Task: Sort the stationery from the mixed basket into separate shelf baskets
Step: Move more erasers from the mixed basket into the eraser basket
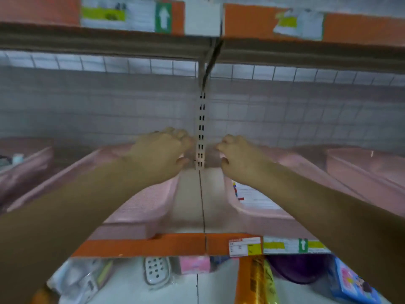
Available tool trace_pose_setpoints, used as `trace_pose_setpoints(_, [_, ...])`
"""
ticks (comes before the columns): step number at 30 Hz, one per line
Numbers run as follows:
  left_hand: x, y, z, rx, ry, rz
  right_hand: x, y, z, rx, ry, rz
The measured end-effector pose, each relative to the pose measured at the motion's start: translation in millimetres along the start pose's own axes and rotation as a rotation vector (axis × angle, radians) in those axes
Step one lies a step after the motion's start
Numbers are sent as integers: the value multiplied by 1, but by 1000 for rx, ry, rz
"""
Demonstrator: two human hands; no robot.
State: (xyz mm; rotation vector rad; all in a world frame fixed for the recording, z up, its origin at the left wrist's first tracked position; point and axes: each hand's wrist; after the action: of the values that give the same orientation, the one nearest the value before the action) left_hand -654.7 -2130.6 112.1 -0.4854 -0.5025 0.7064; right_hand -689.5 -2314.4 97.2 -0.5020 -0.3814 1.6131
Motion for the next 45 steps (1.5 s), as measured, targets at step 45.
trace_pose_setpoints(45, [514,234,-54,170,253,554,478,-277,-191,236,-152,145])
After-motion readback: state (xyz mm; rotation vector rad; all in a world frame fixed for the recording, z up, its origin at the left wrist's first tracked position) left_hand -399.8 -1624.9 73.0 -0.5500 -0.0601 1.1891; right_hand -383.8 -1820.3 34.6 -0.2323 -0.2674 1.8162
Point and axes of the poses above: each hand's wrist, its own y-axis away from the middle knuckle, its own z-axis out of the back of the hand, x = y × z, and after that the axes turned 14 degrees about -x, right-handed
